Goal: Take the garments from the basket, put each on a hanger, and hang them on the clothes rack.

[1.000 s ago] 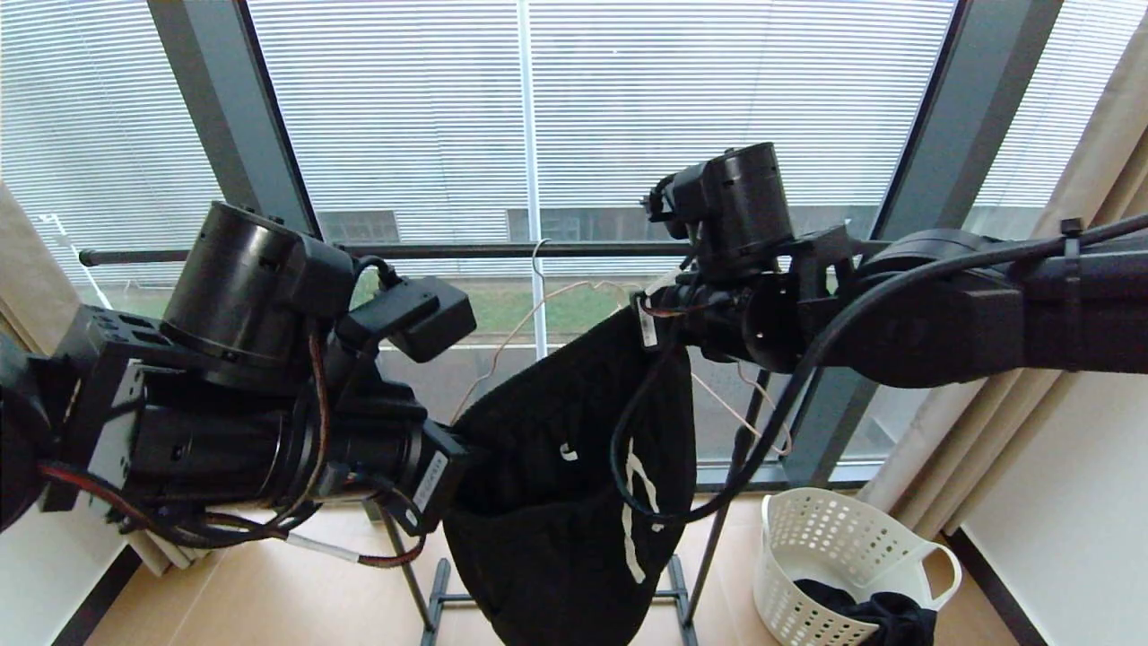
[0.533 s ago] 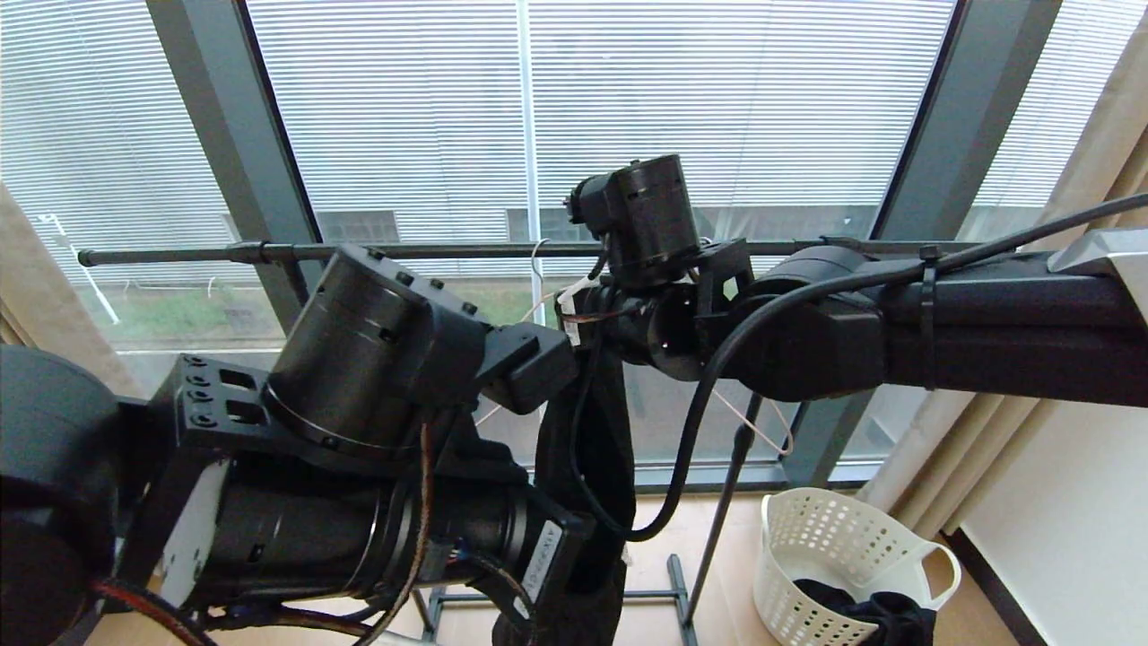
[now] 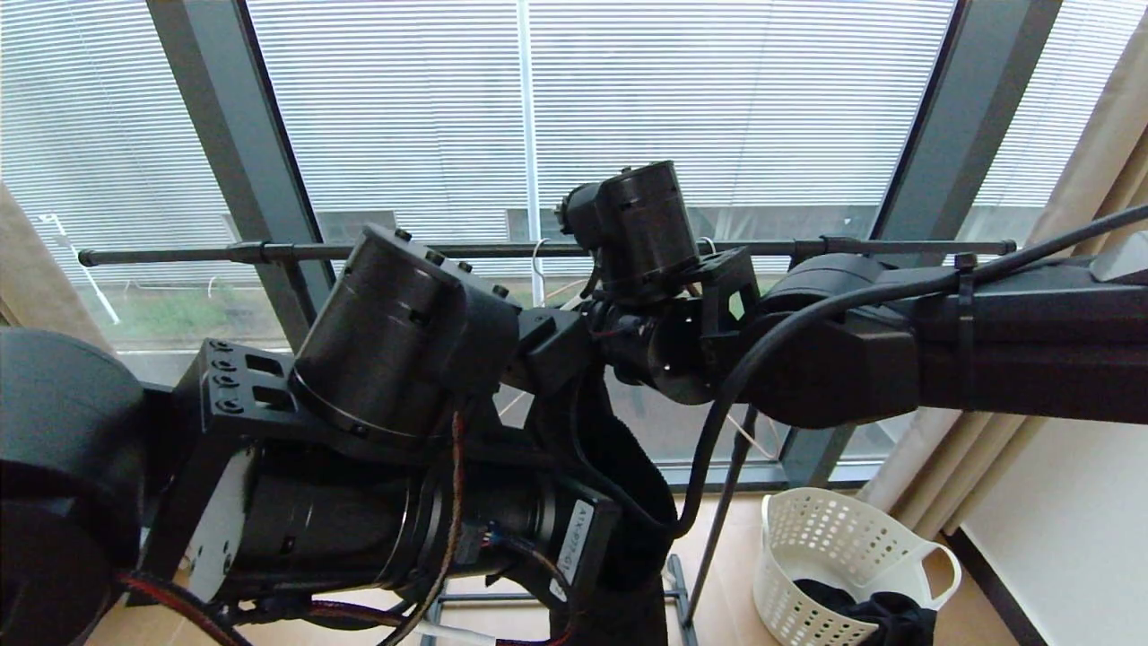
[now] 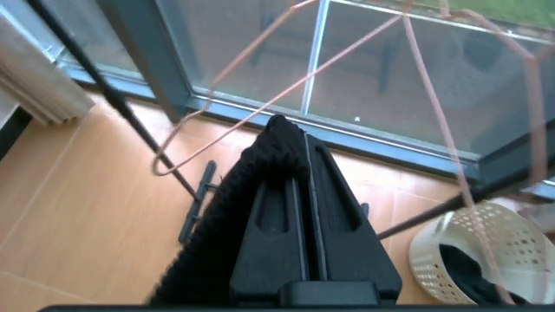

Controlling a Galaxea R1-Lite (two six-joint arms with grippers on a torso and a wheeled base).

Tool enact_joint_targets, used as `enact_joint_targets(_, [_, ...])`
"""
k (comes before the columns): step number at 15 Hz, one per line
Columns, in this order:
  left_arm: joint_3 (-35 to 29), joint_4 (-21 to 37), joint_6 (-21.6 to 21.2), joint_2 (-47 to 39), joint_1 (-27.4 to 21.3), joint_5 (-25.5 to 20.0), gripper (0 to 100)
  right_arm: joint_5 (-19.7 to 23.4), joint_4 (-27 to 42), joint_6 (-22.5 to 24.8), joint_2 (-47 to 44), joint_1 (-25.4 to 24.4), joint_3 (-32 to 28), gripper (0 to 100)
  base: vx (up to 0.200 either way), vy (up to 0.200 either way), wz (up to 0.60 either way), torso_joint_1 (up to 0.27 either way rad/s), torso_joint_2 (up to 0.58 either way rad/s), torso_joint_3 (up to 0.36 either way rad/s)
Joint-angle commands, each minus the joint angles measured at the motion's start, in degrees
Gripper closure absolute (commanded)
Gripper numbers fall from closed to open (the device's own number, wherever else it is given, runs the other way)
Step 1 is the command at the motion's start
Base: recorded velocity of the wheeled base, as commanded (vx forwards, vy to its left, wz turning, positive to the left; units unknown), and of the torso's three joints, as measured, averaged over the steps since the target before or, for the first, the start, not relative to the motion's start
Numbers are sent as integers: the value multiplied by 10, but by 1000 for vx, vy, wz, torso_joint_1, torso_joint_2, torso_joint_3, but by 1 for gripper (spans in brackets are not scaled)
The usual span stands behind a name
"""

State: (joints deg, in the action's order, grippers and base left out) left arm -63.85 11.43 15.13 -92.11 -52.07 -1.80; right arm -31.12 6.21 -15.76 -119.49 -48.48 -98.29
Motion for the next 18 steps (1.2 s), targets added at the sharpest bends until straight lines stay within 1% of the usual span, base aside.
enact_joint_targets(1, [45,2,-5,33,21,18,100,-2,0,1,46,29,28,100,0,0,0,0,0,0])
enact_joint_targets(3, [79,1,-29,56,65,25,100,-1,1,2,88,47,63,100,0,0,0,0,0,0])
enact_joint_targets(4, [90,-1,-45,61,92,25,100,-2,-1,1,115,55,87,100,0,0,0,0,0,0])
enact_joint_targets(5, [94,-2,-55,60,108,25,100,-2,-2,-1,131,58,108,100,0,0,0,0,0,0])
enact_joint_targets(6, [95,-3,-66,58,125,23,100,-6,-4,-1,152,59,137,100,0,0,0,0,0,0])
enact_joint_targets(7, [94,-10,-84,47,140,21,100,-10,-5,-1,193,59,186,100,0,0,0,0,0,0])
enact_joint_targets(8, [95,-35,-97,27,143,21,100,-9,-5,0,212,59,212,100,0,0,0,0,0,0])
enact_joint_targets(10, [94,-83,-113,-8,143,20,100,-10,-5,0,218,59,235,100,0,0,0,0,0,0])
enact_joint_targets(11, [93,-99,-129,-24,143,20,100,-10,-5,0,219,59,235,100,0,0,0,0,0,0])
enact_joint_targets(12, [91,-112,-139,-35,143,20,100,-10,-5,1,221,71,232,100,0,0,0,0,0,0])
enact_joint_targets(14, [88,-123,-145,-41,140,20,100,-8,-5,2,223,94,231,100,0,0,0,0,0,0])
enact_joint_targets(15, [87,-123,-151,-41,139,20,0,-7,-5,2,223,101,230,100,0,0,0,0,0,0])
enact_joint_targets(16, [84,-123,-161,-41,139,20,0,-7,-5,3,225,104,231,100,0,0,0,0,0,0])
enact_joint_targets(18, [82,-122,-164,-35,140,19,0,-7,-5,4,225,114,231,100,0,0,0,0,0,0])
